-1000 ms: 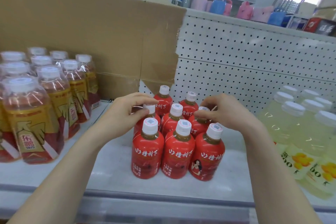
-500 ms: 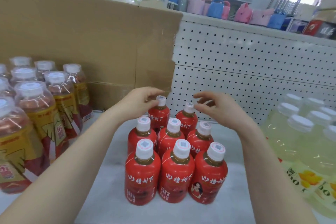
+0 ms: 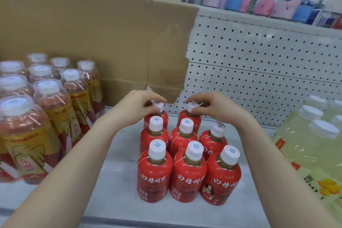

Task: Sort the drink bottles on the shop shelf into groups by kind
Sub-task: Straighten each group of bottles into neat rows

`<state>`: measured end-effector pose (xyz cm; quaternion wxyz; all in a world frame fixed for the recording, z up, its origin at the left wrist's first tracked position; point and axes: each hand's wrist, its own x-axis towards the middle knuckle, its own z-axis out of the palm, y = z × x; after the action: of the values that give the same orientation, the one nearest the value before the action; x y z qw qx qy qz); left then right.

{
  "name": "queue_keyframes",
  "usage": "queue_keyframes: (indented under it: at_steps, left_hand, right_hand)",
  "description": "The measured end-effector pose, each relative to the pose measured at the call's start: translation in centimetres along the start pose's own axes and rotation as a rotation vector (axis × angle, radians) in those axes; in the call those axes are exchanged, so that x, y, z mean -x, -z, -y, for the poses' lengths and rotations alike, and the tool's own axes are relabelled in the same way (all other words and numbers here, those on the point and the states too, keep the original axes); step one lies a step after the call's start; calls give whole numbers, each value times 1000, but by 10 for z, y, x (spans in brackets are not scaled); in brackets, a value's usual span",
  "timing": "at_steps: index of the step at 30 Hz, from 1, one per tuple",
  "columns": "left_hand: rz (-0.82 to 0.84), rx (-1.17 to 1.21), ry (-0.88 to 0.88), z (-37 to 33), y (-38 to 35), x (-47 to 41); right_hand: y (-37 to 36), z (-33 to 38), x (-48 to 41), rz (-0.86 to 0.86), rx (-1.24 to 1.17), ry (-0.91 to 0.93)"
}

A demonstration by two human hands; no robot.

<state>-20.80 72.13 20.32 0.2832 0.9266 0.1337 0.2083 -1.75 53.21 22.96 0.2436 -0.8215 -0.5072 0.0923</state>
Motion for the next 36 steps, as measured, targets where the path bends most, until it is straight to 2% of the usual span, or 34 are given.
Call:
queue_keyframes:
  at_steps: [8,19,21,24,28,31,33,36]
  left_hand:
    - [-134,77,17,2,-12,11]
    - [-185,116,-5,8,-19,20]
    - [-238,129,-5,1,-14,31]
    - [-314,219,-52,-15,-6,57]
    - [-214,229,-161,-31,-15,97]
    - [-151,115,-209,-35,-33,116]
    - [-163,5,-279,-35,-44,121]
    - [-157,-40,-324,-29,-50,120]
  right_hand:
    - [-8,5,-6,76,9,75]
    - [-13,21,1,5,-12,35]
    - [-9,24,12,-10,-53,0]
    - [0,26,48,-207,-149,-8]
    - [-20,35,113,-475,-220,45]
    - [-51,43,146,-570,-185,27]
    - [-72,43,154,-594,-94,42]
    - [-94,40,155,-620,87,70]
